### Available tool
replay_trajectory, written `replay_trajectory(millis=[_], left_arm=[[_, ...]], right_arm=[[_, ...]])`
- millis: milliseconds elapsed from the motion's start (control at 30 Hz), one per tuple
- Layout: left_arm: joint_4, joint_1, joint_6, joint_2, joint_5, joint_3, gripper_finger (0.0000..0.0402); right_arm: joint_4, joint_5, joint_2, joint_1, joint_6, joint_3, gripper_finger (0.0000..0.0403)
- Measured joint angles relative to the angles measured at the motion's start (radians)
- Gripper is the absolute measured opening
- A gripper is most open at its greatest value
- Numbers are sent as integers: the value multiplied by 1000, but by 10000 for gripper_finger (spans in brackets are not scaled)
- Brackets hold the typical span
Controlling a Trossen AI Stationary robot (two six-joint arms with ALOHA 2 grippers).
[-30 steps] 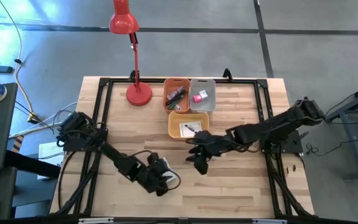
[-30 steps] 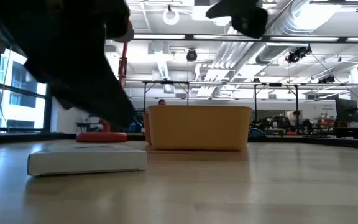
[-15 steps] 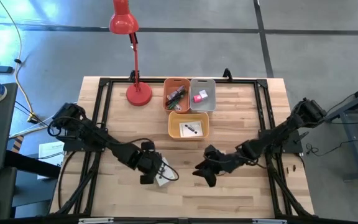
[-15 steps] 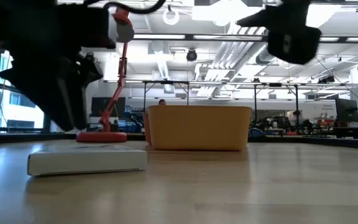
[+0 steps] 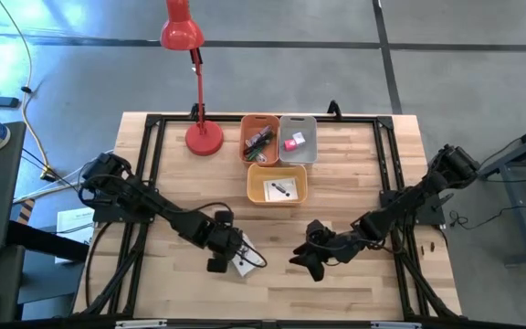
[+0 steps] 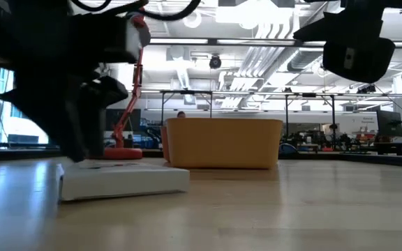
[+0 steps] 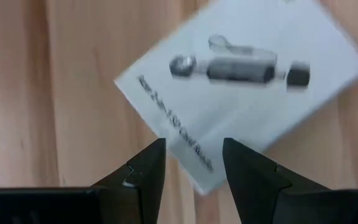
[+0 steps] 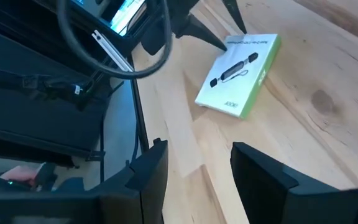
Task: Pick and place items into bin
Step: Put the card reader box into the yellow bin
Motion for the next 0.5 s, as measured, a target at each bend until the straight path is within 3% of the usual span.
replay_trajectory(millis=[133,300,500], left_arm=[[112,20,10,33,-33,0,149],[285,54,11,86,2,2,149],[271,52,-4,49,-26,1,149]], right_arm=[[1,-2,0,-3,-16,0,165],[-4,-10,0,-3,-16,0,165],[-36,-36,0,-1,8,0,165]])
